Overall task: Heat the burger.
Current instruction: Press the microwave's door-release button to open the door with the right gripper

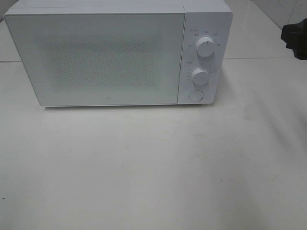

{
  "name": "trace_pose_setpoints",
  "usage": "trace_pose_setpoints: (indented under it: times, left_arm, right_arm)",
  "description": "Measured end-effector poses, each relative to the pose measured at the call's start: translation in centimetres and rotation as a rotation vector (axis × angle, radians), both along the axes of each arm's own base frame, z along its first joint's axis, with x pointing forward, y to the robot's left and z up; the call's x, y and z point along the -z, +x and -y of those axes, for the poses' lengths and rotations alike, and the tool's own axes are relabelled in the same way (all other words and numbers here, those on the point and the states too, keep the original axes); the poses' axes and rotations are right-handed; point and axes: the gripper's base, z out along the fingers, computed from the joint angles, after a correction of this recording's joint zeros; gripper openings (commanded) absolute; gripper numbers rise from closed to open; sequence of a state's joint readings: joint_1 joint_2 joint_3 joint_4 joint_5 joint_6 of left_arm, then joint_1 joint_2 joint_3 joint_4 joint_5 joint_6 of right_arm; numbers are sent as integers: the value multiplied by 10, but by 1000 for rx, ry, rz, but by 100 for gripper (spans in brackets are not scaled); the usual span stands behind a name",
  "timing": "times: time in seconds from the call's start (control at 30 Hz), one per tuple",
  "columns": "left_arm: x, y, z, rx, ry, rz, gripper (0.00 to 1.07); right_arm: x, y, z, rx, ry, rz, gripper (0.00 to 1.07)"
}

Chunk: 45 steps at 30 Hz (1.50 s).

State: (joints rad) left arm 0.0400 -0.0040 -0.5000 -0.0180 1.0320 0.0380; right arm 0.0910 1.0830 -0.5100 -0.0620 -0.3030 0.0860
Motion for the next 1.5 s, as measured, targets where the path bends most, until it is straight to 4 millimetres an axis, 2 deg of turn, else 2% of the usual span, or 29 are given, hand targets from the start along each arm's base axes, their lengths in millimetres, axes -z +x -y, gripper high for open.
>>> trace_pose_setpoints:
  times: [0.23,0.5,0.63,0.93,1.07,1.13,1.43,1.5]
  left_arm:
    - [0,0,0,0,0,0,98]
    - [0,0,0,0,0,0,98]
    - [0,0,0,0,0,0,98]
    - [0,0,0,0,0,0,98]
    - [0,0,0,0,0,0,98]
    - [0,0,0,0,0,0,98]
    - [0,0,0,0,0,0,98]
    - [0,0,0,0,0,0,98]
  right_arm:
    - [21,9,-1,5,36,81,73]
    - [41,-3,-1,63,79,172,73]
    - [50,-14,-12,56,37,186,73]
    - [60,-28,-24,67,36,177,73]
    - [65,-27,-30,47,21,162,73]
    - [78,-23,-39,25,-9,137,73]
    - [97,-20,-55,37,-37,136,73]
    - [112,-21,-64,31,-43,78,73]
